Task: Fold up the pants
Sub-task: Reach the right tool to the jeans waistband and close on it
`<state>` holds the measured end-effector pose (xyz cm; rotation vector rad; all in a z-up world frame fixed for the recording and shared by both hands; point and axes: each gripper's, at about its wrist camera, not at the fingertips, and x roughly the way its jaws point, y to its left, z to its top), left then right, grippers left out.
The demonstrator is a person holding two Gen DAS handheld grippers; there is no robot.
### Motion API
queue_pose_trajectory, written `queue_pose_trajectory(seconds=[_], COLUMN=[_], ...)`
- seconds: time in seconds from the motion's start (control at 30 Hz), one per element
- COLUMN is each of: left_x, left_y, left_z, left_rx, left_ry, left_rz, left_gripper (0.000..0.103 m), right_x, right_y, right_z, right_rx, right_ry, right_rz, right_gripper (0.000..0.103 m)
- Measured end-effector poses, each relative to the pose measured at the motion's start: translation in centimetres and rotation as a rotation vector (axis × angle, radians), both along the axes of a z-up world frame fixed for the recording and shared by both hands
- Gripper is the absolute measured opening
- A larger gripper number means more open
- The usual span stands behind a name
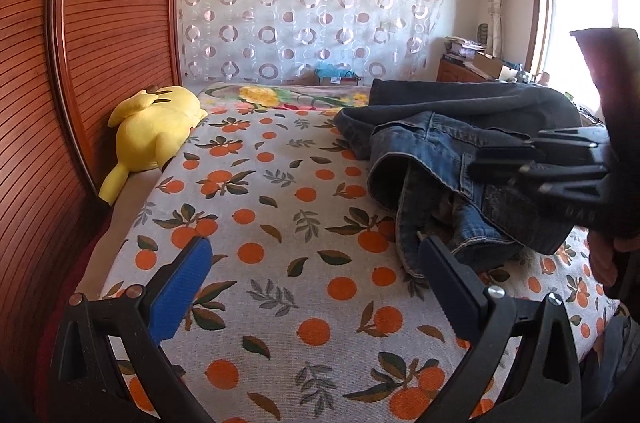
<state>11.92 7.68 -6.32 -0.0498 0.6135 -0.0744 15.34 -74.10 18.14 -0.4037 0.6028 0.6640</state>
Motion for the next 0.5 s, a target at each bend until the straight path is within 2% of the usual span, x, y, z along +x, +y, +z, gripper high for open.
queue_pose_trajectory(seconds=[0.3,0.5], left_x=[-0.3,-0.4], left_y=[1.6,1.8], left_z=[-0.7,-0.9], left_rx=[-0.015,-0.019], left_ry=[0.004,0.004], left_rz=[0.021,0.025], left_gripper=[0.103,0.103], right_x=[1.3,2.6], right_y=[1.3,3.0], right_z=[-1.5,-2.1], right_rx=[-0.143,-0.236], right_ry=[-0.039,-0.064], right_rz=[-0.004,-0.026], right_gripper=[0.045,0.047])
